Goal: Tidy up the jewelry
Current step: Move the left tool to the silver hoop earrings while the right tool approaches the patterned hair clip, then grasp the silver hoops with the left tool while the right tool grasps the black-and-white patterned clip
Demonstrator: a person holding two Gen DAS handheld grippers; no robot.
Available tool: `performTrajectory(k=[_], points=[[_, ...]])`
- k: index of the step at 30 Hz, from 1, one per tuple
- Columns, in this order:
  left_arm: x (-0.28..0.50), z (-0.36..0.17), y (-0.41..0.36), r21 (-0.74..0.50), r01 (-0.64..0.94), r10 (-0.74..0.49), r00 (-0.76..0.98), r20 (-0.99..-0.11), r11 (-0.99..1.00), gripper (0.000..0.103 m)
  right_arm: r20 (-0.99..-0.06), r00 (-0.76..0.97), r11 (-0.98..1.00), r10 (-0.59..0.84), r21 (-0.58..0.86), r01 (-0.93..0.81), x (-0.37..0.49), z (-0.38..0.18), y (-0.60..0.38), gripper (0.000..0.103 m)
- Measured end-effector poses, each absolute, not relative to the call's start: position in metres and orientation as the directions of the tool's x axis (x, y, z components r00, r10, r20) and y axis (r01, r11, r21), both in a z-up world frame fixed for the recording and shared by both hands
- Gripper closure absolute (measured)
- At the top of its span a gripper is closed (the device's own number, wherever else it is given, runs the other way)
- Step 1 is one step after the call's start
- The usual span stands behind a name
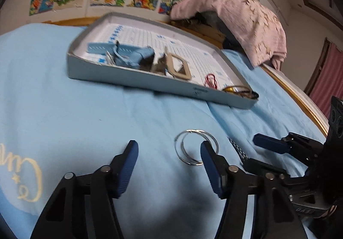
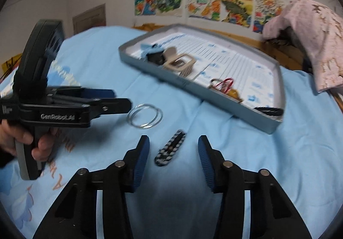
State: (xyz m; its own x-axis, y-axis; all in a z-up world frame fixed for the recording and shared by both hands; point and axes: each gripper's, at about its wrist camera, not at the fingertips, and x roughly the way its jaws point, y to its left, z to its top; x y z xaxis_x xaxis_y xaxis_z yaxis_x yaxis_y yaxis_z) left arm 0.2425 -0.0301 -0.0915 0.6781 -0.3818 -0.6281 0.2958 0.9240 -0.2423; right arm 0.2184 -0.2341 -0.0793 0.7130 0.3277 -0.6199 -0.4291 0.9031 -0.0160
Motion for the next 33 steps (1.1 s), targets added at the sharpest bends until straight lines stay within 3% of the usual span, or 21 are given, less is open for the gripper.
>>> performTrajectory(k=[7,10,19,22,33], points=[[0.251,-0.098,-0.043,-0.243,0.342,-0.412,0.617,-0.670,0.908,0.062,-0.652,0.679,0.899,0.337,0.008,-0.438,0.222,-0.087,-0.234,0.071],[0.256,-0.100,-0.048,-0.243,0.351,-0.416,0.595,-0.688,0.904,0.062,-0.668,0.662,0.898,0.340,0.021,-0.440,0.225,-0.091,-0.234,0.072],[0.268,-0.109,-0.048,-0.239,0.315,-0.384,0.560,-0.735,0.918,0.087,-0.632,0.689,0.888,0.354,-0.003,-0.460,0.219,-0.085,-0.229,0.076],[0.272,-0.111,-0.044,-0.260,0.301,-0.389,0.545,-0.743,0.918,0.095,-0.634,0.680,0.876,0.369,-0.007,-0.481,0.219,-0.085,-0.226,0.085],[0.267,-0.110,-0.048,-0.225,0.328,-0.380,0.555,-0.740,0.917,0.099,-0.709,0.617,0.888,0.342,0.030,-0.458,0.234,-0.098,-0.225,0.085]])
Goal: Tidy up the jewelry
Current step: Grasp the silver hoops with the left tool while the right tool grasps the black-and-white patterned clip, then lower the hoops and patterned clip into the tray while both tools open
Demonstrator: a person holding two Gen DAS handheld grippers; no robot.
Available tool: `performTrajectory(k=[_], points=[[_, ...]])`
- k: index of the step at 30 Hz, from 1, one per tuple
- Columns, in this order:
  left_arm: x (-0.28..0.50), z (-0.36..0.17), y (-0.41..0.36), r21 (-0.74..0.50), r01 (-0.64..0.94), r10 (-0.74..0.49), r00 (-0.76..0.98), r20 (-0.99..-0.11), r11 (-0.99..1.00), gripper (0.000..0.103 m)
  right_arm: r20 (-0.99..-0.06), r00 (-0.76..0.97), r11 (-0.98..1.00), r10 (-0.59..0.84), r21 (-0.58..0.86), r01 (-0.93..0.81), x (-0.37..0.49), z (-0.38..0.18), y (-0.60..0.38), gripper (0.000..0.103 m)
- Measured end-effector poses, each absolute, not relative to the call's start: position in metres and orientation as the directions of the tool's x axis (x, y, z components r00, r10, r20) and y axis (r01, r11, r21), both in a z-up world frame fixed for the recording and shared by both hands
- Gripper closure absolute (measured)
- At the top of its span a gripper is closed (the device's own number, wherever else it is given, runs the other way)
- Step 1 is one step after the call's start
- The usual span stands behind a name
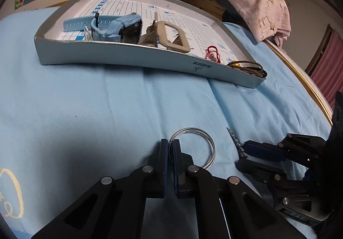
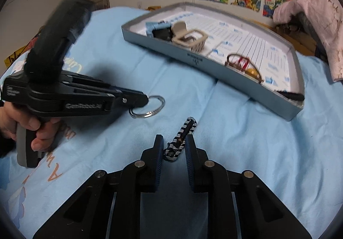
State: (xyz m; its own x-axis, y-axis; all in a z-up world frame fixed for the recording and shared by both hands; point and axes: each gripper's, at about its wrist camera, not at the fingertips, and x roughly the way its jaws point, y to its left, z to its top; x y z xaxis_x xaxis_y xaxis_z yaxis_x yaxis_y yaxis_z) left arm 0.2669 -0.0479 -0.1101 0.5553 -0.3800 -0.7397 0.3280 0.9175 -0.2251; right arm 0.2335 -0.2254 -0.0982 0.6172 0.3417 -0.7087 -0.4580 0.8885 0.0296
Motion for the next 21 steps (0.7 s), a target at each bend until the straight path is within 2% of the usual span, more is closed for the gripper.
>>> performTrajectory(k=[2,5,13,21], points=[[0.262,-0.106,-0.050,-0.209,0.336,-0.375,0.573,-0.728,0.918,0.099,-0.710,0.614,0.890,0.345,0.040,-0.455,0.233,-0.098,-0.226,0.085],[0.252,-0.099,-0.050,-0.192,0.356,-0.381,0.601,-0.702,0.915,0.099,-0.693,0.633,0.892,0.345,0.032,-0.451,0.227,-0.095,-0.227,0.097],[0.238,-0.079,-0.053,-0.152,0.374,-0.378,0.661,-0.648,0.915,0.099,-0.653,0.678,0.902,0.338,0.019,-0.432,0.220,-0.086,-0.232,0.097],[0.235,-0.064,-0.050,-0.177,0.371,-0.400,0.702,-0.589,0.911,0.099,-0.555,0.757,0.923,0.345,0.051,-0.382,0.210,-0.069,-0.251,0.097]])
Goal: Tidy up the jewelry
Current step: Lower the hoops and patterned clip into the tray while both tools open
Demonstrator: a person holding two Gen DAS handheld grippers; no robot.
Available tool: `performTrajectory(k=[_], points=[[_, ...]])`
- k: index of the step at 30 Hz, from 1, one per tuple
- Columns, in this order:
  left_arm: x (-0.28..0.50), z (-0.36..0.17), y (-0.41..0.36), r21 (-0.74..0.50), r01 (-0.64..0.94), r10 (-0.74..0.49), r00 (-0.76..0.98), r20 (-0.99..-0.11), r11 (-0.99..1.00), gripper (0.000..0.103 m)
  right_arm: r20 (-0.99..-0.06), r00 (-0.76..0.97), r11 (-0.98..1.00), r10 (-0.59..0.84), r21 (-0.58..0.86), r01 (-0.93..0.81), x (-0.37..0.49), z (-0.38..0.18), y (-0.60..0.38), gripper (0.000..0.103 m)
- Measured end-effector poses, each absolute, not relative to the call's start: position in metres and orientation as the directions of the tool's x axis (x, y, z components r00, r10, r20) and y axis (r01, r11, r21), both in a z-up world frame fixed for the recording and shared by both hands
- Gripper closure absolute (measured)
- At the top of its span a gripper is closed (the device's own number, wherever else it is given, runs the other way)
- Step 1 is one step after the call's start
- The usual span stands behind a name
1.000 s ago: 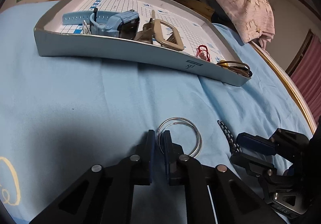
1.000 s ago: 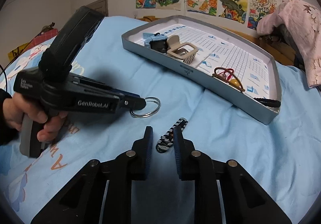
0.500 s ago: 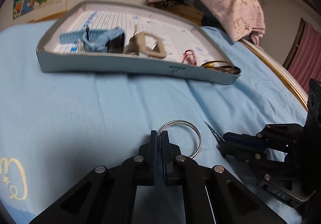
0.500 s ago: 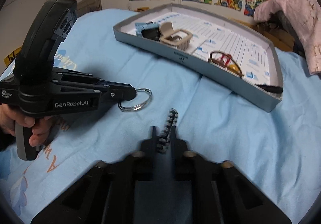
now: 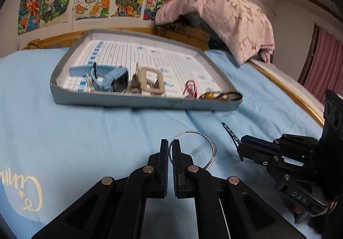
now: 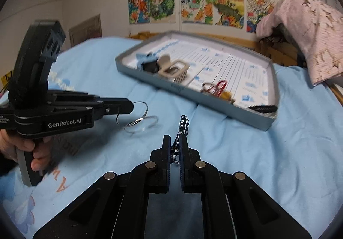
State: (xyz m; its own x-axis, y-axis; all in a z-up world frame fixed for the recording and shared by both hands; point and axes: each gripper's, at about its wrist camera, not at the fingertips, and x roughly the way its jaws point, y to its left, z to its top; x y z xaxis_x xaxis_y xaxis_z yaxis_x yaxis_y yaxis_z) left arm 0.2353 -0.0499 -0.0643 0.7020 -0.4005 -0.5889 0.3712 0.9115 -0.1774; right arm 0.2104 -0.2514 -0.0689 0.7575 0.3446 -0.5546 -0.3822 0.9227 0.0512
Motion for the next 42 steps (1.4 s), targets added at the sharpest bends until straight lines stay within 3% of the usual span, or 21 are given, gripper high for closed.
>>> performTrajectory(k=[8,17,31,38,42], points=[[0.264,-0.036,-0.065,-0.206,0.362,-0.415,0.747,-0.519,0.909,0.100,-0.431,0.851,0.952,0.301,0.081,-0.296,0.226,-0.043,-0.275,0.097],[0.317,-0.020,-0.081,-0.278,0.291,-0.392,0.802,-0.450,0.915,0.100,-0.433,0.866,0.966,0.251,0.174,-0.193,0.286,-0.049,-0.301,0.097],[0.342,-0.064,-0.101,-0.256,0.256,-0.357,0.766,-0.534,0.932,0.099,-0.461,0.845,0.956,0.272,0.231,-0.182,0.310,-0.083,-0.309,0.096],[0.339,-0.062,-0.101,-0.261,0.262,-0.365,0.764,-0.533,0.929,0.098,-0.472,0.841,0.957,0.266,0.237,-0.169,0.311,-0.086,-0.311,0.093],[0.335,-0.061,-0.102,-0.263,0.255,-0.360,0.771,-0.525,0.930,0.086,-0.469,0.846,0.958,0.255,0.242,-0.155,0.307,-0.084,-0.313,0.082]])
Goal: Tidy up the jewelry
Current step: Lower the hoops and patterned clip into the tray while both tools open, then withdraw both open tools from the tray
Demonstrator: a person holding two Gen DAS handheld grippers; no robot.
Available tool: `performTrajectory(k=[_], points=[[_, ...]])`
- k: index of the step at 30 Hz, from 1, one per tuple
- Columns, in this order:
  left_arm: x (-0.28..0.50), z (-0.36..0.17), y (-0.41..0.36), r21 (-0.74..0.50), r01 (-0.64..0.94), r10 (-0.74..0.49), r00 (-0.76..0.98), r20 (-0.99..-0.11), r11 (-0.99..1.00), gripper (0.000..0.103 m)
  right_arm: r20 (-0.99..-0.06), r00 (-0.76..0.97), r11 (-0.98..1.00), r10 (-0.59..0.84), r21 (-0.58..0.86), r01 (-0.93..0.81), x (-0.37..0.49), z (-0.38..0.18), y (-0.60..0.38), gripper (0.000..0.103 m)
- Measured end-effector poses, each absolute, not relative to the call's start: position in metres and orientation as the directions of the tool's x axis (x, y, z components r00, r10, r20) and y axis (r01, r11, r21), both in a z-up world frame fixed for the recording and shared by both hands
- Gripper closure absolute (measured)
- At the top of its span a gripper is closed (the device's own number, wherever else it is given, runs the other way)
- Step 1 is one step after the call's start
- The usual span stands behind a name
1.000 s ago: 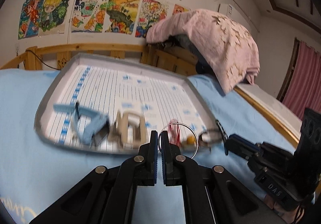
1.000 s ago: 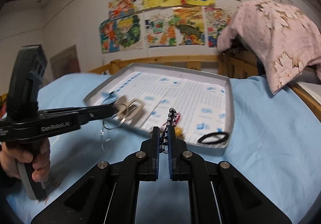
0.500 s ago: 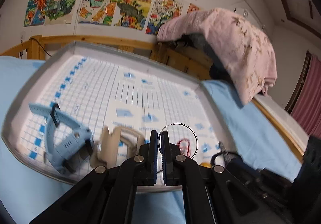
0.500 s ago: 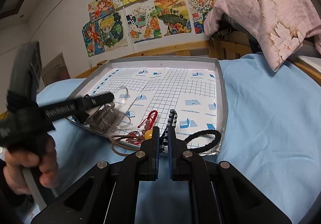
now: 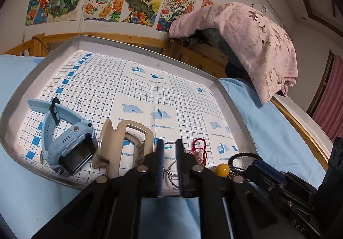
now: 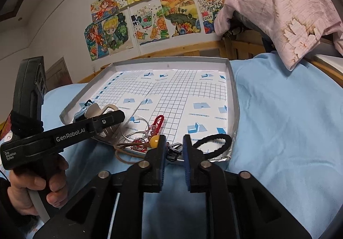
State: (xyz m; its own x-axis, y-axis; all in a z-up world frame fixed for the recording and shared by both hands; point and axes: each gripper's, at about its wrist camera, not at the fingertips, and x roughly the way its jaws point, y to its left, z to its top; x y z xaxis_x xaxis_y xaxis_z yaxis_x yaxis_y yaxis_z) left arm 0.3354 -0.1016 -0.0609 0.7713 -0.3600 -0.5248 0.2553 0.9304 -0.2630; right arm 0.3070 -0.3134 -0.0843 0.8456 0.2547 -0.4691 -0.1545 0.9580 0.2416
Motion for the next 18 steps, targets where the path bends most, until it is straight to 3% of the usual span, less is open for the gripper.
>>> performTrajectory(k=[8,11,12,16,18], points=[[0.314,-0.046,-0.098,-0.251,0.253,-0.347,0.811,-0.472,0.934,0.071,-0.405,0.896,0.969,0.183,0.227,-0.095,0.287,-0.068,-0.323,0.061],[0.303,-0.038,-0.094,-0.242,0.249,-0.334,0.834,-0.440,0.938,0.050,-0.371,0.917,0.976,0.150,0.206,-0.076,0.276,-0.058,-0.326,0.052],[0.297,-0.034,-0.091,-0.244,0.244,-0.329,0.845,-0.422,0.939,0.037,-0.361,0.922,0.977,0.141,0.201,-0.071,0.273,-0.055,-0.326,0.047],[0.280,-0.021,-0.079,-0.242,0.223,-0.304,0.873,-0.382,0.944,0.032,-0.315,0.944,0.982,0.101,0.183,-0.044,0.257,-0.040,-0.328,0.034],[0.269,-0.015,-0.073,-0.234,0.209,-0.285,0.886,-0.366,0.949,0.021,-0.290,0.953,0.983,0.088,0.178,-0.037,0.247,-0.030,-0.329,0.027]])
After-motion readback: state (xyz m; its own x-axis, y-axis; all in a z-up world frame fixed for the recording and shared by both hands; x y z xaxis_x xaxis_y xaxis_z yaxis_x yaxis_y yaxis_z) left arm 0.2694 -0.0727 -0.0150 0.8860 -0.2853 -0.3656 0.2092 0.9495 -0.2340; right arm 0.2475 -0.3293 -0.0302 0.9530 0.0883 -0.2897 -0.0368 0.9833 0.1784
